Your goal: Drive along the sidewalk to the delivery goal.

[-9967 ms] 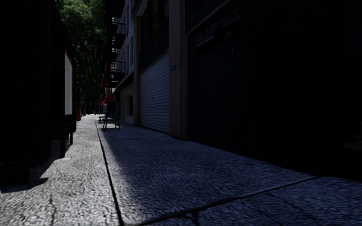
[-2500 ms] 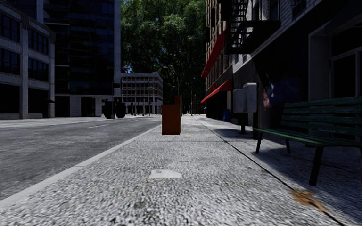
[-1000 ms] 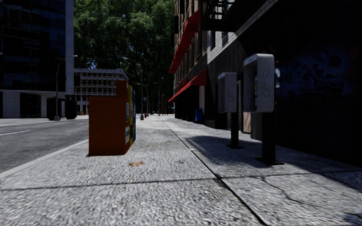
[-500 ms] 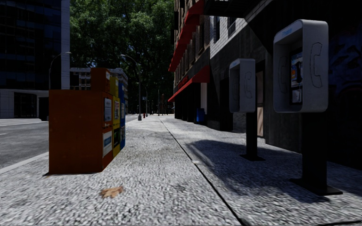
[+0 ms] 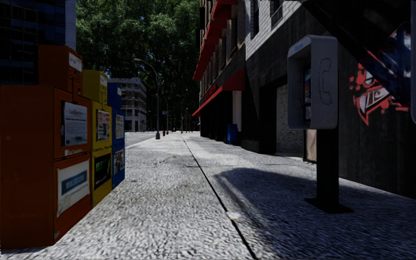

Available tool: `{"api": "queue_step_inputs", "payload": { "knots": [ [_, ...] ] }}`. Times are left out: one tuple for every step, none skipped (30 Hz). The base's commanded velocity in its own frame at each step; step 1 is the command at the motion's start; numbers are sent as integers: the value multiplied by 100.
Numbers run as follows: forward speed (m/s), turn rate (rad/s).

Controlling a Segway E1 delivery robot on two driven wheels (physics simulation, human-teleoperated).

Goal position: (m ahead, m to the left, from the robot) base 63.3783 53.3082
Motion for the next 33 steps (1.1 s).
{"api": "queue_step_inputs", "payload": {
  "knots": [
    [200,0],
    [200,0],
    [200,2],
    [200,4],
    [200,4],
    [200,5],
    [200,5],
    [200,5],
    [200,5],
    [200,0],
    [200,0],
    [200,0],
    [200,0],
    [200,0],
    [200,0],
    [200,0],
    [200,0],
    [200,0],
    [200,0],
    [200,0],
    [200,0],
    [200,0],
    [200,0],
    [200,0],
    [200,0],
    [200,0],
    [200,0],
    [200,0],
    [200,0],
    [200,0],
    [200,0],
    [200,0],
    [200,0]
  ]
}}
